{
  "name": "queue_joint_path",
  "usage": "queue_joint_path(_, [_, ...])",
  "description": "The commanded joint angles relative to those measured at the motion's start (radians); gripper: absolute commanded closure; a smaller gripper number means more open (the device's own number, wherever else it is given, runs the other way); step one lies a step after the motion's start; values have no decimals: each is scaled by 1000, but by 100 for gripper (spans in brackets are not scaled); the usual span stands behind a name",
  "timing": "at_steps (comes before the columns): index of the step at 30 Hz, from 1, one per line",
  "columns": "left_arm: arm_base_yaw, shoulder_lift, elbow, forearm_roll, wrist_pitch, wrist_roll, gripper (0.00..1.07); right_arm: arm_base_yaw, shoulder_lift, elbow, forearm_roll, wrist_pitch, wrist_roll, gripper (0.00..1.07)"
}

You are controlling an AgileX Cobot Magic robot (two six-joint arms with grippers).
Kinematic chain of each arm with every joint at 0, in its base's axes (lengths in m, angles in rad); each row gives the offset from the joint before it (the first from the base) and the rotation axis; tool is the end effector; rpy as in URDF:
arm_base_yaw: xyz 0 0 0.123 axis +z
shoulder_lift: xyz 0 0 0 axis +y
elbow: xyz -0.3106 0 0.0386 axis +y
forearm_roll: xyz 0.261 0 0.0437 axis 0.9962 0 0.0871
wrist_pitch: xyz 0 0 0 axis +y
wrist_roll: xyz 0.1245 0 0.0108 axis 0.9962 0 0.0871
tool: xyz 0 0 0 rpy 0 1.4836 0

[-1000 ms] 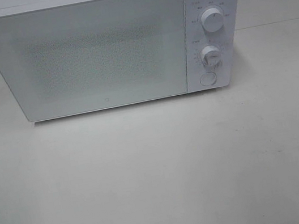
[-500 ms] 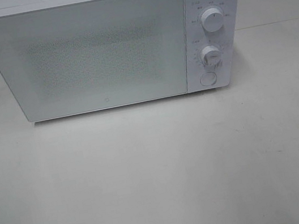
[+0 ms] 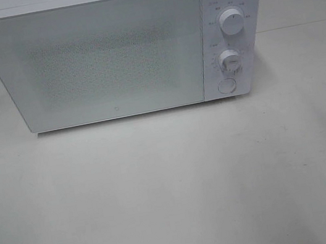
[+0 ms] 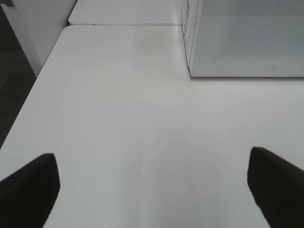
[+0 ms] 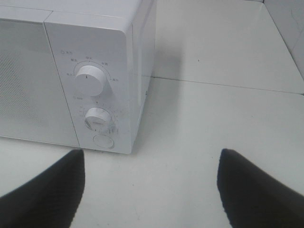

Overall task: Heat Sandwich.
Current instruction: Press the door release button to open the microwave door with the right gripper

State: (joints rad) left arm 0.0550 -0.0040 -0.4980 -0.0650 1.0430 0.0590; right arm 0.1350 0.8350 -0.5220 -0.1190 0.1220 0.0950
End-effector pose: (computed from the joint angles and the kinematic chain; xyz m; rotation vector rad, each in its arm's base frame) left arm 0.0095 -0.0065 0.2696 0.0064 2.0229 -0.0054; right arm 0.1978 0.0250 0.2978 -0.1418 1.9129 0.0614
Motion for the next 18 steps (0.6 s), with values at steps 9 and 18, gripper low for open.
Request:
queue_joint_path(9, [1, -25, 2, -5, -9, -1, 5, -8, 150, 47, -7, -347, -4, 32])
queue_joint_path(18, [1, -25, 2, -5, -9, -1, 5, -6, 267, 157, 71, -637, -61, 32])
